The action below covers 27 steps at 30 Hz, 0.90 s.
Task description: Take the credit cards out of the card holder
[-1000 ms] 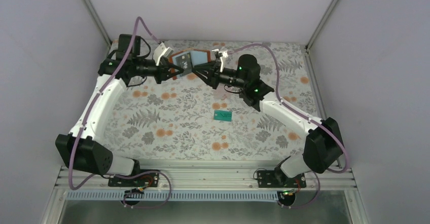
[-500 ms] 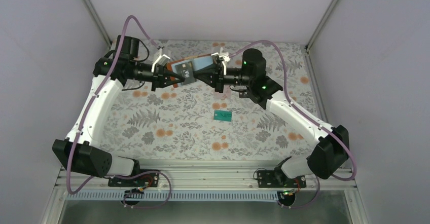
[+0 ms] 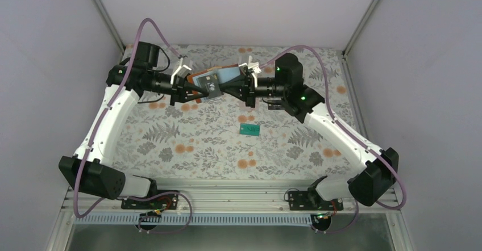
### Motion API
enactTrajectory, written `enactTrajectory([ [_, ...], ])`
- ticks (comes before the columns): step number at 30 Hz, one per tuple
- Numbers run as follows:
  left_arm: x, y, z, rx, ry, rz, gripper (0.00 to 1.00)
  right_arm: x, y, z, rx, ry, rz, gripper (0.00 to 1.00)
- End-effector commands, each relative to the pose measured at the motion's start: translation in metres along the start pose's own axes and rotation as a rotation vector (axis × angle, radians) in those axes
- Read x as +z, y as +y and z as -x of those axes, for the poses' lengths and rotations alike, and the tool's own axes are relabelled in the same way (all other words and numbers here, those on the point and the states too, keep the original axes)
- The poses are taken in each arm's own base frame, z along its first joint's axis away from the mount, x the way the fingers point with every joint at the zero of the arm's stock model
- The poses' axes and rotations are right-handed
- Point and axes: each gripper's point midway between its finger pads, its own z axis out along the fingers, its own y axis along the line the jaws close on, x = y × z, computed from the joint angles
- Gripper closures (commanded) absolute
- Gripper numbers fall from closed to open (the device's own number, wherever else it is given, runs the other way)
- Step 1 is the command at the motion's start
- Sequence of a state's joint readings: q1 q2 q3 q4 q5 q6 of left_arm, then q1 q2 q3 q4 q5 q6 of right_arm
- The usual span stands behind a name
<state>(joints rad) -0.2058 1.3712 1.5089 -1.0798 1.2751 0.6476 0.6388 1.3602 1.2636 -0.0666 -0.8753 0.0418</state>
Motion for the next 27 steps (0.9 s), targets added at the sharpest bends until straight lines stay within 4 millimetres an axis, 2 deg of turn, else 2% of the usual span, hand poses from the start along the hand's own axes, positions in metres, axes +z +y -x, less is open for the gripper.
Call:
enactTrajectory([
  [1, -0.002, -0.020, 0.008, 0.068, -0.044, -0.056, 0.83, -0.011, 0.001, 0.015, -0.047, 0.002, -0.048, 0.96],
  [5, -0.002, -0.021, 0.007, 0.074, -0.040, -0.055, 0.79, -0.016, -0.005, 0.017, -0.049, 0.015, -0.090, 0.96],
  [11, -0.002, -0.020, 0.006, 0.072, -0.037, -0.051, 0.83, -0.020, -0.010, 0.016, -0.045, 0.040, -0.127, 0.96],
  [18, -0.002, -0.019, 0.004, 0.069, -0.031, -0.044, 0.83, -0.040, -0.017, 0.020, -0.053, 0.051, -0.223, 0.96],
  [19, -0.001, -0.018, 0.004, 0.066, -0.030, -0.044, 0.84, -0.042, -0.019, 0.019, -0.050, 0.054, -0.235, 0.96],
  [21, -0.001, -0.017, 0.003, 0.061, -0.028, -0.038, 0.95, -0.046, -0.022, 0.020, -0.046, 0.057, -0.251, 0.96],
  [22, -0.001, -0.014, 0.003, 0.054, -0.024, -0.030, 0.97, -0.046, -0.022, 0.020, -0.046, 0.058, -0.251, 0.96],
  [24, -0.001, -0.007, 0.003, 0.046, -0.013, 0.002, 0.98, -0.047, -0.025, 0.020, -0.044, 0.063, -0.265, 0.96],
  [27, -0.002, 0.007, -0.001, 0.020, 0.017, 0.075, 0.98, -0.057, -0.042, 0.014, -0.033, 0.094, -0.353, 0.96],
])
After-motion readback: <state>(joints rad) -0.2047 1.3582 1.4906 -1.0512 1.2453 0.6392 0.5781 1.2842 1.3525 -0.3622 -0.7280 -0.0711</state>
